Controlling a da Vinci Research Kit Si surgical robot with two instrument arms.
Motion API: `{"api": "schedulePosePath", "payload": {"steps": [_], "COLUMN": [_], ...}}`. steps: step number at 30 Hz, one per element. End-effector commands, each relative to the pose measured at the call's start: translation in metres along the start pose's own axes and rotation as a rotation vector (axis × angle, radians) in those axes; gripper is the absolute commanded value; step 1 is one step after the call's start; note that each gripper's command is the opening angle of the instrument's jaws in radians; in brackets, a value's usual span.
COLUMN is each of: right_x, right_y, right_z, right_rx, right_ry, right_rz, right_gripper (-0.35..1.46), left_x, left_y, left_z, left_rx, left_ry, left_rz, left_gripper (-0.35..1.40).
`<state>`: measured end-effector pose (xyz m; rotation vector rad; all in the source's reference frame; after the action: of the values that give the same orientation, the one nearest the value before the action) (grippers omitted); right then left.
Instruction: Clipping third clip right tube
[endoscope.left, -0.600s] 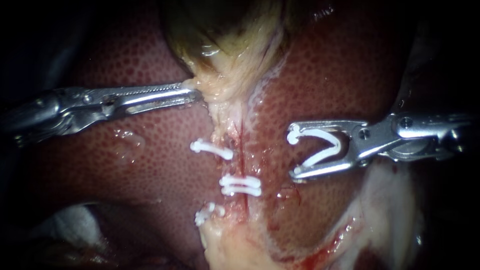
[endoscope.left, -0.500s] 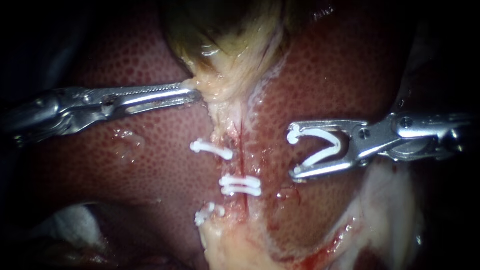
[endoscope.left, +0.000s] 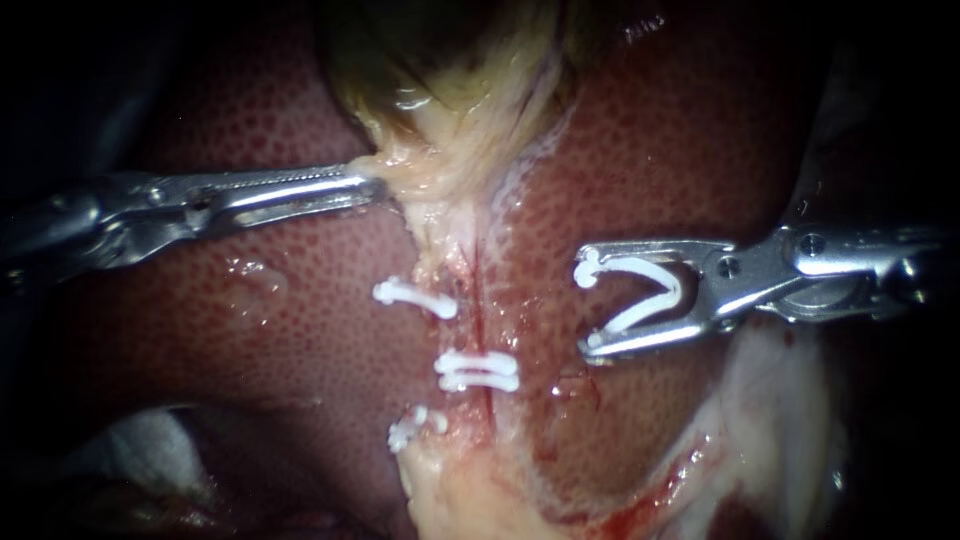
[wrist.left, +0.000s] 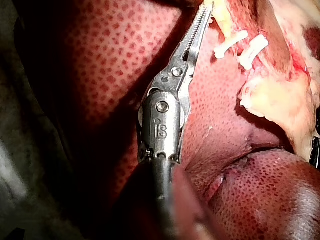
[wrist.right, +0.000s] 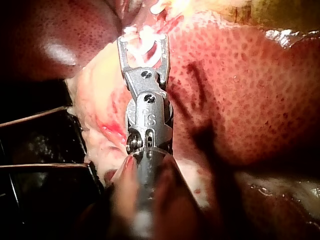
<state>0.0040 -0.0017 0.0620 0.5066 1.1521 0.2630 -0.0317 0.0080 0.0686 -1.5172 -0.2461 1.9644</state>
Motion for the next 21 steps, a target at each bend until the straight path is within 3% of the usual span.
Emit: {"api": "schedulePosePath", "payload": {"steps": [1,10,21], "right_x": [0.0,0.0,0.0], "right_y": [0.0,0.0,-0.0001], "right_z": [0.0,0.0,0.0004], "right_rx": [0.0,0.0,-0.003], "right_ry": [0.0,0.0,0.0], "right_rz": [0.001,0.001,0.0], "right_gripper": [0.5,0.5,0.5], "left_x": [0.0004,0.0044,0.0047], "left_y": [-0.0001,-0.001,-0.0011], "left_z": [-0.0004,-0.0043,-0.0051], "left_rx": [0.005,0.036,0.056], "left_ry": [0.008,0.047,0.05], "left_rz": [-0.002,-0.038,-0.037], "left_gripper": [-0.35,-0.35,-0.35]}}
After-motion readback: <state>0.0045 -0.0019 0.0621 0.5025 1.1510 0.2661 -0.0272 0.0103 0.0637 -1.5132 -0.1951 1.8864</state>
